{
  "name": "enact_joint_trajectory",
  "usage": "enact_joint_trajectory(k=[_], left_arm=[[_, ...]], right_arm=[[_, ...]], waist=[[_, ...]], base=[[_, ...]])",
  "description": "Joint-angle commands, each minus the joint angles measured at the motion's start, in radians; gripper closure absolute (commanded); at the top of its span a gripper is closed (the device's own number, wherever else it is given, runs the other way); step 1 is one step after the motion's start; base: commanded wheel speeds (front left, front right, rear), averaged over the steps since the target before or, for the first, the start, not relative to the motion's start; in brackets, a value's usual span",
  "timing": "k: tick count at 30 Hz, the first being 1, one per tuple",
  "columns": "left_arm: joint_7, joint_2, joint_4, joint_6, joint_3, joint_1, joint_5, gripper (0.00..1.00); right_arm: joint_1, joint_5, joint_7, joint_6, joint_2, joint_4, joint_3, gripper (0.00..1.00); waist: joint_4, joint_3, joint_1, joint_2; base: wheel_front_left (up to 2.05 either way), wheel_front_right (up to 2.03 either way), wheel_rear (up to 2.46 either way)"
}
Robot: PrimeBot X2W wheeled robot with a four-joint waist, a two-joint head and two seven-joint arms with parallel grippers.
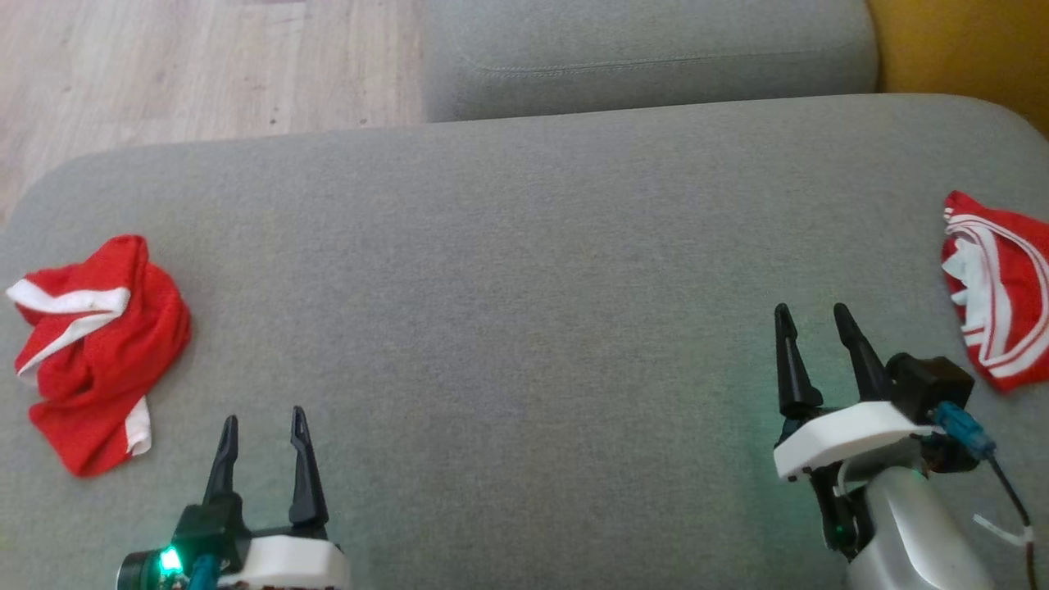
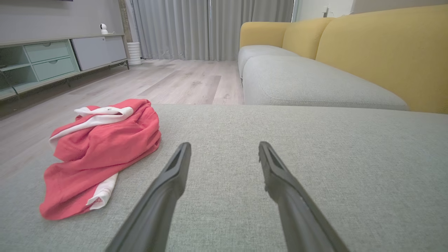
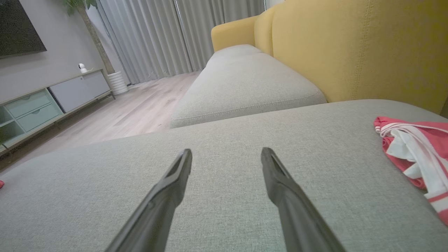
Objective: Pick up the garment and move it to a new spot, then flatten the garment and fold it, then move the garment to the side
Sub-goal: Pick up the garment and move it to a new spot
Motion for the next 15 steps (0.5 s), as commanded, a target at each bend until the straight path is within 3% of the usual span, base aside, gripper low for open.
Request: enact_joint_trajectory(k=[1,7,15], left_arm=[[-0.005,0.004,-0.029,0.0,0.029,-0.026,-0.006,0.0],[-0.005,0.004,-0.025,0.008,0.023,-0.045,-0.036,0.0],[-0.005,0.004,-0.024,0.004,0.032,-0.046,-0.034,0.0]], right_arm=[[-0.015,0.008,-0.011,0.007,0.004,-0.031,0.03,0.0],[-0.023,0.023,-0.011,0.007,0.004,-0.032,0.033,0.0],[-0.028,0.025,-0.011,0.007,0.004,-0.025,0.049,0.0]], waist=[[0.008,0.004,0.0,0.0],[0.089,0.031,0.0,0.0],[0.278,0.047,0.0,0.0]], base=[[0.0,0.0,0.0],[0.0,0.0,0.0],[0.0,0.0,0.0]])
